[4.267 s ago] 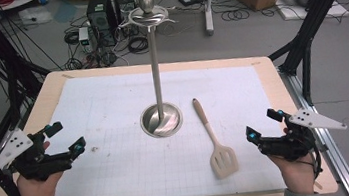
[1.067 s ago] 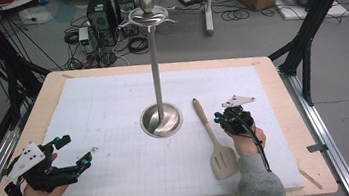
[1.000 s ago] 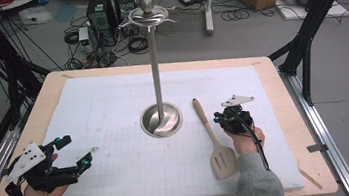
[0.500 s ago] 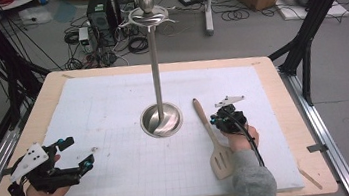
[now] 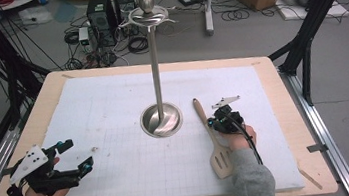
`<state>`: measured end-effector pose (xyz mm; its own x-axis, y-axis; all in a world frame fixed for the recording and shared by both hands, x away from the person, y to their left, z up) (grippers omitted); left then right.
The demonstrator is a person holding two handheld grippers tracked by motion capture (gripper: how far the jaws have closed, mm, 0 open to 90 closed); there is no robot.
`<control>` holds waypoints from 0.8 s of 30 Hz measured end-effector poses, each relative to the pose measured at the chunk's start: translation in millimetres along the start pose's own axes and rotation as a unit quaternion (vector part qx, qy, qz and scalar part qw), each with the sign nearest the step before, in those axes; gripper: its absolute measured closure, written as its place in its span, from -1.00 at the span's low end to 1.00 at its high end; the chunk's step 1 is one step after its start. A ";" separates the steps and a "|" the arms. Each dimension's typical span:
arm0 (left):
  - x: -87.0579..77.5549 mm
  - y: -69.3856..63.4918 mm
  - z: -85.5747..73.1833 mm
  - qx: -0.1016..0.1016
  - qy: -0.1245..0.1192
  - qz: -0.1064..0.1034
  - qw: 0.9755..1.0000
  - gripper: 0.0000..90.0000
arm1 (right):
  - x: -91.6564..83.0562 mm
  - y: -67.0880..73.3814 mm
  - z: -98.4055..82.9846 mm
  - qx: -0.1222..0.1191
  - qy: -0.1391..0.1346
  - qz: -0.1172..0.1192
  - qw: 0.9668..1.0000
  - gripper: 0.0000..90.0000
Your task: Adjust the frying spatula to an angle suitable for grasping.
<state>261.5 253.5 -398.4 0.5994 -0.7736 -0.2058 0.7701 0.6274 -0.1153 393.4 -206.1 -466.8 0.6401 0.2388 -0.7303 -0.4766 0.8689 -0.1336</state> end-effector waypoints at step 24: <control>-1.6 2.2 -5.9 -0.004 0.013 0.005 1.000 -0.83 | 0.6 8.4 0.9 -0.046 -0.011 0.068 0.997 1.00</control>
<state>260.9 256.6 -404.1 0.6016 -0.7642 -0.2325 0.7617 0.6365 -0.1209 390.3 -198.4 -467.8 0.5778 0.3621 -0.7315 -0.6132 0.7841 -0.0962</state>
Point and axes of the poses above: each handheld gripper's, and its own axes: x roughly forward along the jaws, z roughly out of its top, y roughly to its left, the point moved 4 cm from there along x, roughly forward along the jaws, and after that the axes turned 10 degrees about -z, right-handed, at the moved point
